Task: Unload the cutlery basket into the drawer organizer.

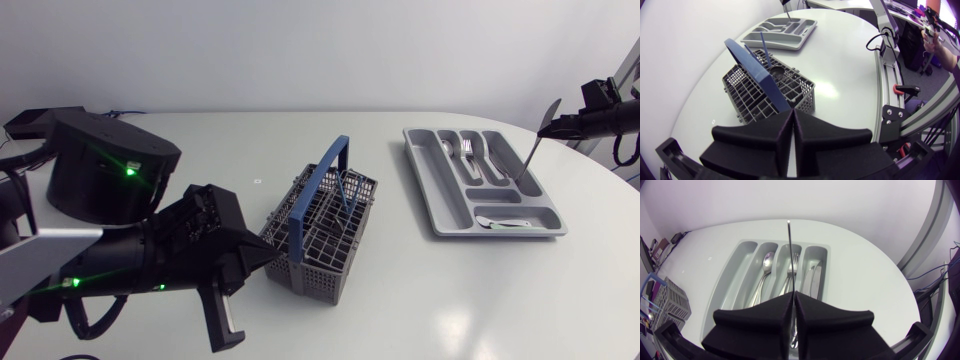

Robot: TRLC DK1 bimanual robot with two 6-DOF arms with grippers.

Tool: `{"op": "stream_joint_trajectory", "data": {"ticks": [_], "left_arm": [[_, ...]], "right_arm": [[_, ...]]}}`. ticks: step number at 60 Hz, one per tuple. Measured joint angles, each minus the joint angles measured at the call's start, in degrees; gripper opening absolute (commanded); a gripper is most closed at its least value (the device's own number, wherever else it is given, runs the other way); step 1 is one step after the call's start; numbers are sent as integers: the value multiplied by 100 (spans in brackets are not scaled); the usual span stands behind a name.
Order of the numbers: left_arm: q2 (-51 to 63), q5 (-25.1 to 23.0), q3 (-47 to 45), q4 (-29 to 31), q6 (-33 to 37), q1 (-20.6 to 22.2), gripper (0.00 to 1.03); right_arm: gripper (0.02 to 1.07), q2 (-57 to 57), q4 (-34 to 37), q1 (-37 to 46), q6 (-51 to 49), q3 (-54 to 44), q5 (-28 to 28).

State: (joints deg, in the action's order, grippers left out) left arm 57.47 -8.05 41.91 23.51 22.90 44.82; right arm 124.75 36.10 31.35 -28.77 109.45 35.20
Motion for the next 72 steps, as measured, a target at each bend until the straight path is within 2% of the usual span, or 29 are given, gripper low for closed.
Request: {"op": "stream_joint_trajectory", "data": {"ticks": [27, 42, 62, 67, 72], "left_arm": [[-11, 0, 0, 68, 0, 7, 9], [-11, 2, 0, 68, 0, 7, 9], [-11, 0, 0, 68, 0, 7, 9], [-11, 0, 0, 68, 0, 7, 9], [-11, 2, 0, 68, 0, 7, 9]], "right_arm": [[8, 905, -507, -549, 356, 719, -616], [8, 1458, -518, -592, 610, 1174, -874], [9, 1650, -544, -586, 645, 1217, -1073], [15, 1650, -546, -586, 645, 1217, -1126], [48, 1648, -619, -586, 623, 1200, -1189]]}}
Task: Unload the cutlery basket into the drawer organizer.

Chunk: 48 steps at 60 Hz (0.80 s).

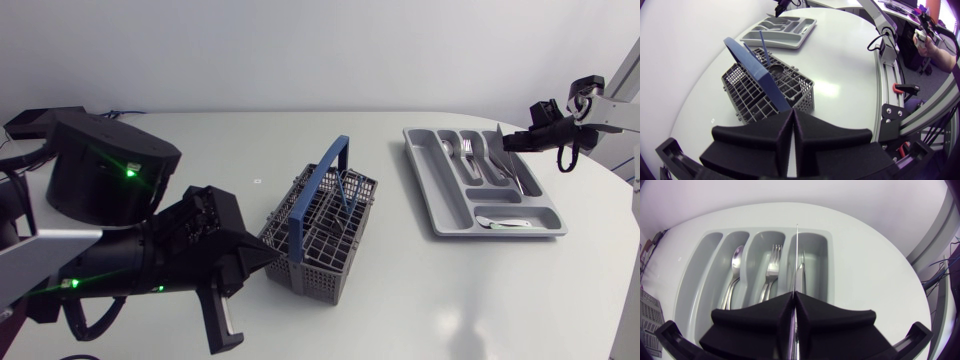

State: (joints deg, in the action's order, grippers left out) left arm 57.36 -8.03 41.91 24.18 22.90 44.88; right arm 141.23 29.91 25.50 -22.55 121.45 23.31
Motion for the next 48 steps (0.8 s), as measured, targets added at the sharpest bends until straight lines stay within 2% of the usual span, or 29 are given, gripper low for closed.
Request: {"op": "stream_joint_trajectory", "data": {"ticks": [2, 6, 11, 21, 30, 37, 48], "left_arm": [[0, 0, 0, -2, 0, 0, 9], [0, -2, 0, 0, -2, 0, 9], [-2, -2, 0, 2, -2, 0, 9], [-101, 0, 0, 44, -44, 7, 9], [-131, -2, -81, -61, -87, 68, 9], [-131, 0, -278, -164, -90, 68, 9], [-131, 0, -470, -212, -114, 68, 9]], "right_arm": [[65, -11, -42, 7, -2, -33, -35], [87, -118, -170, 15, -17, -260, -74], [97, -509, -452, 44, -17, -907, -61], [100, -2166, -1156, -4, -15, -2640, 439], [99, -3705, -1491, -490, -15, -3615, 796], [97, -4216, -1513, -1178, 9, -4063, 918], [97, -4301, -1473, -1934, 26, -4798, 1392]]}}
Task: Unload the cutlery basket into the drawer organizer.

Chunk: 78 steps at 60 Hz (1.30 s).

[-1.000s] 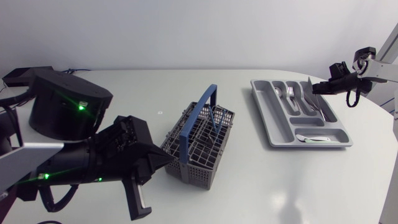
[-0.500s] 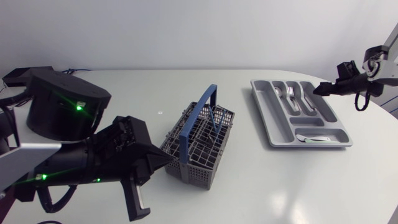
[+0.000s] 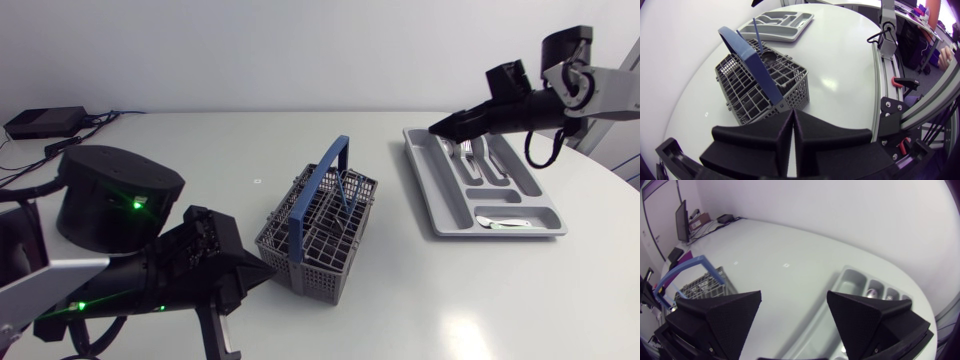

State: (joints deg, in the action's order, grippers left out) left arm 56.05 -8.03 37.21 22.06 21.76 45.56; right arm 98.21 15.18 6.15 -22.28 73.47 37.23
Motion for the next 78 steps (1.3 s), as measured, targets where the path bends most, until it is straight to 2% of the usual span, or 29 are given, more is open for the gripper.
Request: {"op": "stream_joint_trajectory", "data": {"ticks": [14, 25, 34, 44, 68, 74, 78], "left_arm": [[4, -2, -11, -142, -81, 0, 9], [39, -2, -11, -245, -81, 0, 9], [52, -2, -11, -271, -81, 2, 9], [92, 0, -15, -417, -81, 2, 9], [284, -2, -33, -621, -83, 28, 9], [289, -2, -33, -658, -81, 28, 9], [289, 0, -33, -656, -81, 28, 9]], "right_arm": [[96, -1012, -39, -393, -535, -1421, 962], [91, -1845, -50, -658, -1161, -2236, 1224], [90, -2238, -238, -1187, -1381, -2745, 1180], [87, -2306, -529, -1631, -1375, -2850, 890], [57, -1878, -1123, -2127, -1113, -2848, 529], [56, -1794, -1228, -2181, -1058, -2841, 474], [52, -1733, -1298, -2208, -1019, -2841, 448]]}}
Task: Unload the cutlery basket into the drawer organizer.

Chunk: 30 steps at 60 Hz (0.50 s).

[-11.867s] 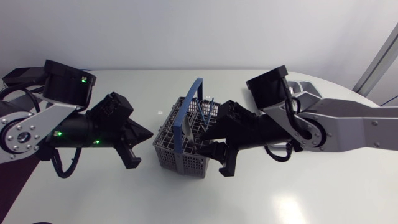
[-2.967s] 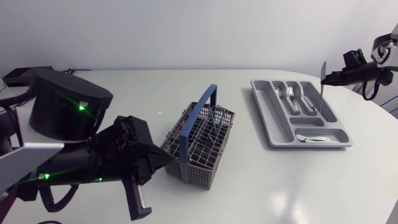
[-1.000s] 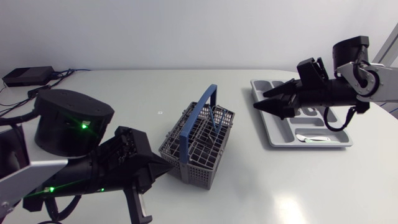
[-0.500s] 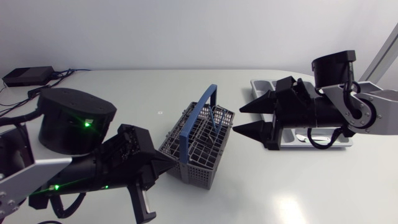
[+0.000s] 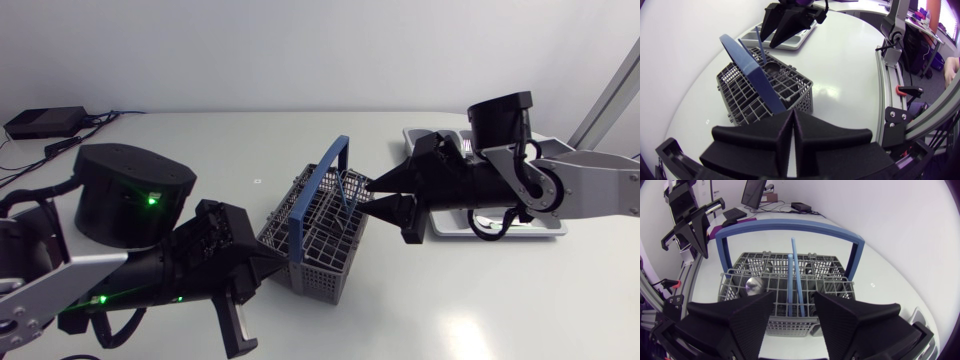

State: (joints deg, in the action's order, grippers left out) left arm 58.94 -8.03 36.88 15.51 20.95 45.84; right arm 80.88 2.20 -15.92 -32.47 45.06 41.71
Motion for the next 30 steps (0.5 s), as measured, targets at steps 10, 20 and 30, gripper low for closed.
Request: {"op": "stream_joint_trajectory", "data": {"ticks": [10, 20, 30], "left_arm": [[13, 0, 0, -9, 0, 0, 9], [39, 0, 0, -20, 0, 0, 9], [76, 0, 0, -63, 0, 0, 9]], "right_arm": [[46, 138, -116, -85, 90, 31, -24], [38, 205, -190, -162, 118, 37, -79], [25, 240, -251, -238, 120, 68, -142]]}}
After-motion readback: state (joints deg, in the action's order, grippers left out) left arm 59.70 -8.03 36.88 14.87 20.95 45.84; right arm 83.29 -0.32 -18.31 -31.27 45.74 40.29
